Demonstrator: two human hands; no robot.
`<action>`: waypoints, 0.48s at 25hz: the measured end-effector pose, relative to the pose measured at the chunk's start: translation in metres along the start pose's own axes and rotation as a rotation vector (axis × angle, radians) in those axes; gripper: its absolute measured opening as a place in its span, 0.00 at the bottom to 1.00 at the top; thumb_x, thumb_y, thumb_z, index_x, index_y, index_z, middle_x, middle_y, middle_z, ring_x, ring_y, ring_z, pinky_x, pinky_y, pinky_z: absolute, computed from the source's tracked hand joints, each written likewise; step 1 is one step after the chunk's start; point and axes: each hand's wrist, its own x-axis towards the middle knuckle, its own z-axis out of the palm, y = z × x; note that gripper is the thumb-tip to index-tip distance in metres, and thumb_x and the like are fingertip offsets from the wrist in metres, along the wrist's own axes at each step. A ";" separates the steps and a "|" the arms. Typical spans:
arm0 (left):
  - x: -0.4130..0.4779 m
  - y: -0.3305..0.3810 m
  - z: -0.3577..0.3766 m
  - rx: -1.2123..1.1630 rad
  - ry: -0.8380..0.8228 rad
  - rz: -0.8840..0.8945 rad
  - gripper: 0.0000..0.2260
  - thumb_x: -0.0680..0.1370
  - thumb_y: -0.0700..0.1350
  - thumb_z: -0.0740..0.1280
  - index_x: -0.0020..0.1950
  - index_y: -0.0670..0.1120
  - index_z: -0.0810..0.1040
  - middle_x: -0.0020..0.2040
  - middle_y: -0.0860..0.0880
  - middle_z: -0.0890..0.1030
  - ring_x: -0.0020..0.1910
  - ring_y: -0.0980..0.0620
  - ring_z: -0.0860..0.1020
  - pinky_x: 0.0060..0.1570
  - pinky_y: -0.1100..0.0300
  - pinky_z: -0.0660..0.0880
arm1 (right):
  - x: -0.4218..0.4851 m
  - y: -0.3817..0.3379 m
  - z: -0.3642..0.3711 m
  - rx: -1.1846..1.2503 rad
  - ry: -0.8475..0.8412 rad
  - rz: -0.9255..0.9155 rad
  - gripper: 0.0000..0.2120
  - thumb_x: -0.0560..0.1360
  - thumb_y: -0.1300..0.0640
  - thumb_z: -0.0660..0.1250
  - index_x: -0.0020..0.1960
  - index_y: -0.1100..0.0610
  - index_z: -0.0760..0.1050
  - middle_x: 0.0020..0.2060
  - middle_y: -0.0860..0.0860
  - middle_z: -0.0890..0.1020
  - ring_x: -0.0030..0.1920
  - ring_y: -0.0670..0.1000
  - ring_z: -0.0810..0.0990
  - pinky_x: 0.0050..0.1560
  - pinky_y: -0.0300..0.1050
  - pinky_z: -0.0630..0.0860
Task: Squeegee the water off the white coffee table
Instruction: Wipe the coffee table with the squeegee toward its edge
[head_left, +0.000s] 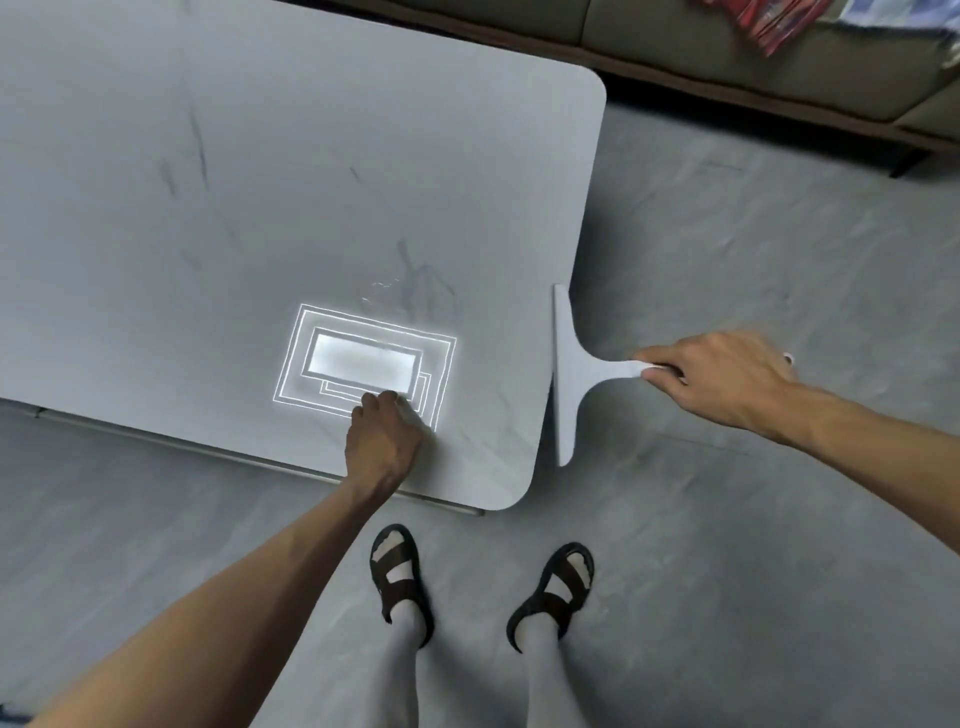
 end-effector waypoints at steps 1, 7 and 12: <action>0.002 -0.002 -0.005 -0.081 0.038 -0.063 0.16 0.81 0.48 0.56 0.64 0.42 0.73 0.62 0.42 0.77 0.61 0.40 0.75 0.60 0.49 0.73 | 0.010 -0.015 -0.005 0.026 0.011 -0.051 0.18 0.77 0.37 0.47 0.58 0.34 0.71 0.38 0.43 0.82 0.38 0.51 0.81 0.32 0.42 0.71; 0.025 -0.054 -0.048 -0.300 0.151 -0.351 0.19 0.77 0.43 0.61 0.68 0.41 0.69 0.62 0.41 0.78 0.61 0.40 0.76 0.57 0.51 0.73 | 0.105 -0.180 -0.018 0.110 -0.177 -0.591 0.19 0.79 0.37 0.48 0.65 0.35 0.69 0.52 0.42 0.81 0.52 0.51 0.80 0.41 0.47 0.72; 0.039 -0.100 -0.070 -0.324 0.162 -0.423 0.26 0.74 0.38 0.63 0.72 0.42 0.64 0.65 0.41 0.77 0.64 0.40 0.75 0.59 0.51 0.72 | 0.164 -0.263 -0.025 0.121 -0.141 -0.610 0.16 0.80 0.40 0.51 0.59 0.38 0.74 0.47 0.46 0.82 0.44 0.52 0.77 0.33 0.43 0.63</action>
